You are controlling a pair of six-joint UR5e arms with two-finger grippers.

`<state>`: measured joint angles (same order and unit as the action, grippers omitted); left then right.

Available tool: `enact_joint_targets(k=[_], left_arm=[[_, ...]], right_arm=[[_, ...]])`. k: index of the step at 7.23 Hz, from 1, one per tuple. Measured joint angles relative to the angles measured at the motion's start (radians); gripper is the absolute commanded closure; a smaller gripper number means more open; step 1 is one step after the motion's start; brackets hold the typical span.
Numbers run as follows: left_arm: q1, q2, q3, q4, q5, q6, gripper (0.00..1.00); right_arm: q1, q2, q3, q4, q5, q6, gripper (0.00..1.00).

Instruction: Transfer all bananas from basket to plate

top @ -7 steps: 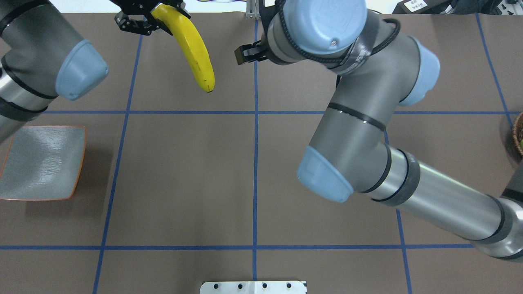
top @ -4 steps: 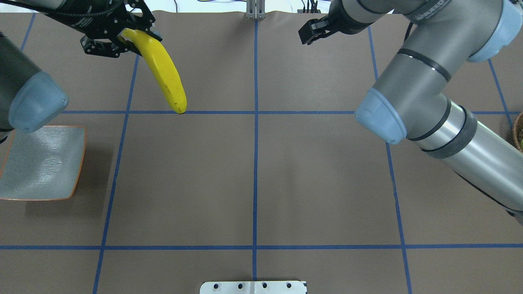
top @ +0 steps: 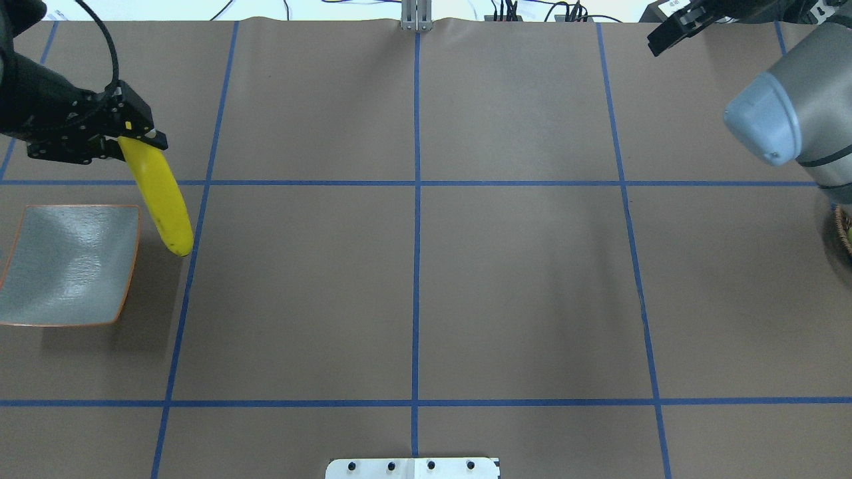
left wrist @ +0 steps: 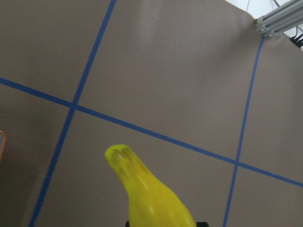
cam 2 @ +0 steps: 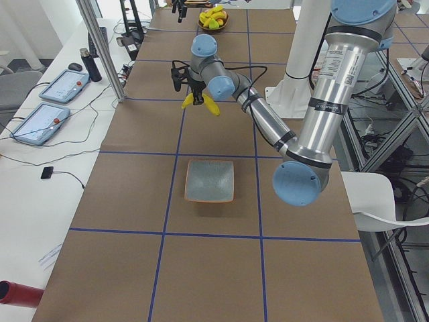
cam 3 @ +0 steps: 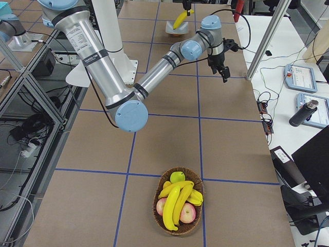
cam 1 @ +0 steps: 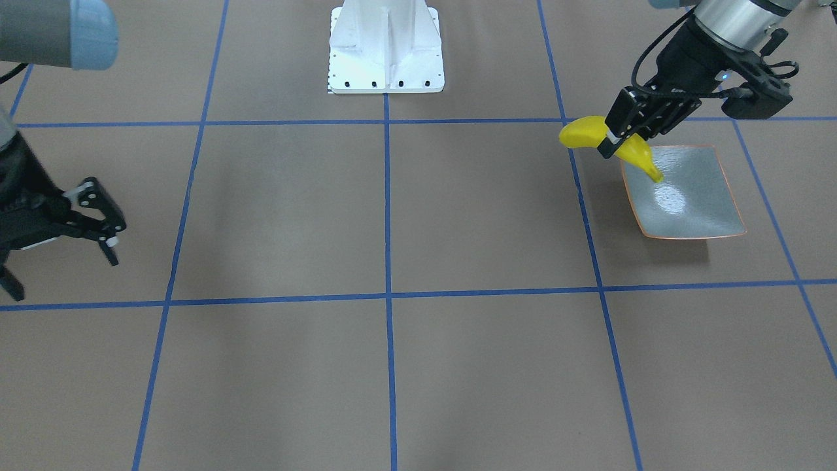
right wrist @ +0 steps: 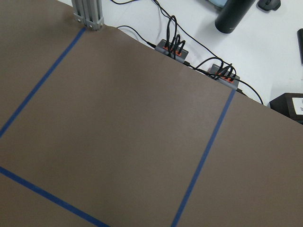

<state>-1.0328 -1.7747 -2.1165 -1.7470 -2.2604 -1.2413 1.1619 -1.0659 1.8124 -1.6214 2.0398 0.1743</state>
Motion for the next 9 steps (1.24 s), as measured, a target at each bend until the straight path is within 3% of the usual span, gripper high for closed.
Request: enact_joint_targets(k=[4, 9], left_arm=[[-0.020, 0.234, 0.000, 0.002, 0.037, 0.349, 1.00], [0.050, 0.264, 0.082, 0.036, 0.218, 0.379, 1.00]], right_arm=[[0.189, -0.160, -0.026, 0.000, 0.100, -0.355, 0.00], [0.310, -0.200, -0.109, 0.000, 0.170, -0.566, 0.00]])
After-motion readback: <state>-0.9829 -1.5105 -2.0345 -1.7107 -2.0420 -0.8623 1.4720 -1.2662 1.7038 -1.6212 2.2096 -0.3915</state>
